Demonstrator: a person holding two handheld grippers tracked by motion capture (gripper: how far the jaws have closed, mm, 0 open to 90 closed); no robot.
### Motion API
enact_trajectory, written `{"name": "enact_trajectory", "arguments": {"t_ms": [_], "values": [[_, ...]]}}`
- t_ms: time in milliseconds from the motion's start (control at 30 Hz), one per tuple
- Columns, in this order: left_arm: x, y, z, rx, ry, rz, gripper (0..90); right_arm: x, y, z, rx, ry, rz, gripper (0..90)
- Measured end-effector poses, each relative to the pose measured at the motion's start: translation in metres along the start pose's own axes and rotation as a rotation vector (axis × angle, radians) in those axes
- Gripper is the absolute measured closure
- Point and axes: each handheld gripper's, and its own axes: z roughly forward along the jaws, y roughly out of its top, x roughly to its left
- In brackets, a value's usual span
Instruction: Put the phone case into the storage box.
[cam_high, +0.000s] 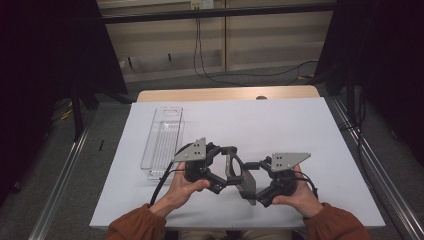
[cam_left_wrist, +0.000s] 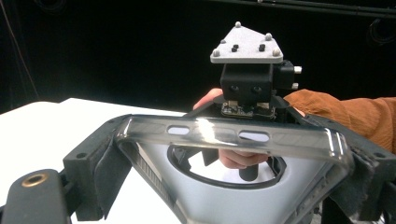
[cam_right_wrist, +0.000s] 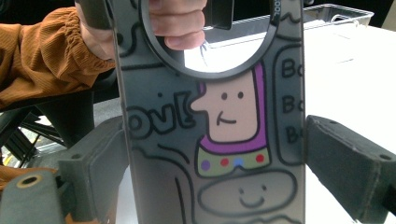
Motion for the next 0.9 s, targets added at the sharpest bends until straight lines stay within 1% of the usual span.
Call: {"name": "enact_trajectory", "arguments": {"t_ms": [67, 100, 167, 200, 267, 300, 333, 400, 433, 467, 500, 533, 567, 633, 700, 767, 833, 867, 900], "values": [[0.000, 0.001, 0.000, -0.002, 0.009, 0.001, 12.0, 0.000, 0.000, 0.001, 0.003, -0.010, -0.002, 6.8], [0.000, 0.001, 0.000, 0.009, 0.012, 0.005, 12.0, 0.000, -0.001, 0.001, 0.003, -0.015, 0.001, 5.8], [0.000, 0.000, 0.000, 0.004, 0.017, -0.005, 12.1, 0.000, -0.001, 0.002, 0.002, -0.025, 0.009, 3.4], [0.000, 0.000, 0.000, 0.004, 0.016, -0.003, 12.1, 0.000, -0.001, 0.001, 0.002, -0.026, 0.011, 3.8], [0.001, 0.000, 0.000, 0.012, 0.029, -0.002, 12.1, 0.000, -0.001, 0.001, -0.001, -0.032, 0.008, 3.1], [0.001, 0.000, 0.000, 0.005, 0.027, -0.011, 12.1, 0.000, 0.000, 0.000, -0.004, -0.030, 0.011, 3.2], [0.000, 0.001, -0.001, 0.004, 0.026, -0.016, 12.1, 0.000, 0.000, 0.000, -0.005, -0.040, 0.008, 3.2], [0.002, 0.001, -0.003, 0.009, 0.039, -0.006, 12.1, 0.000, 0.000, -0.002, -0.009, -0.049, 0.009, 1.9], [0.002, 0.002, -0.004, 0.012, 0.043, -0.007, 12.1, 0.000, 0.001, -0.003, -0.013, -0.054, 0.014, 1.9], [0.003, 0.002, -0.004, 0.006, 0.050, -0.006, 12.1, -0.001, 0.001, -0.005, -0.016, -0.061, 0.015, 1.6], [0.003, 0.003, -0.005, 0.001, 0.048, -0.015, 12.1, -0.001, 0.001, -0.006, -0.021, -0.071, 0.019, 1.1], [0.004, 0.003, -0.007, 0.005, 0.062, -0.018, 12.1, -0.002, 0.002, -0.007, -0.024, -0.072, 0.018, 0.9], [0.004, 0.004, -0.008, -0.005, 0.064, -0.023, 12.1, -0.002, 0.002, -0.008, -0.030, -0.088, 0.021, 0.9], [0.004, 0.005, -0.009, -0.004, 0.070, -0.021, 12.1, -0.002, 0.002, -0.010, -0.030, -0.099, 0.019, 0.8], [0.003, 0.006, -0.010, -0.012, 0.073, -0.026, 12.1, -0.002, 0.002, -0.011, -0.033, -0.126, 0.032, 1.3], [0.003, 0.007, -0.011, -0.003, 0.080, -0.019, 12.1, -0.003, 0.002, -0.012, -0.025, -0.162, 0.039, 1.5], [0.004, 0.008, -0.014, 0.003, 0.090, -0.020, 12.1, -0.001, 0.000, -0.012, -0.017, -0.231, 0.048, 3.2], [0.004, 0.008, -0.014, 0.002, 0.097, -0.024, 12.1, -0.001, -0.001, -0.012, -0.017, -0.244, 0.045, 3.1], [0.004, 0.008, -0.015, -0.006, 0.094, -0.030, 12.1, -0.001, -0.002, -0.014, -0.016, -0.254, 0.045, 1.9]]}}
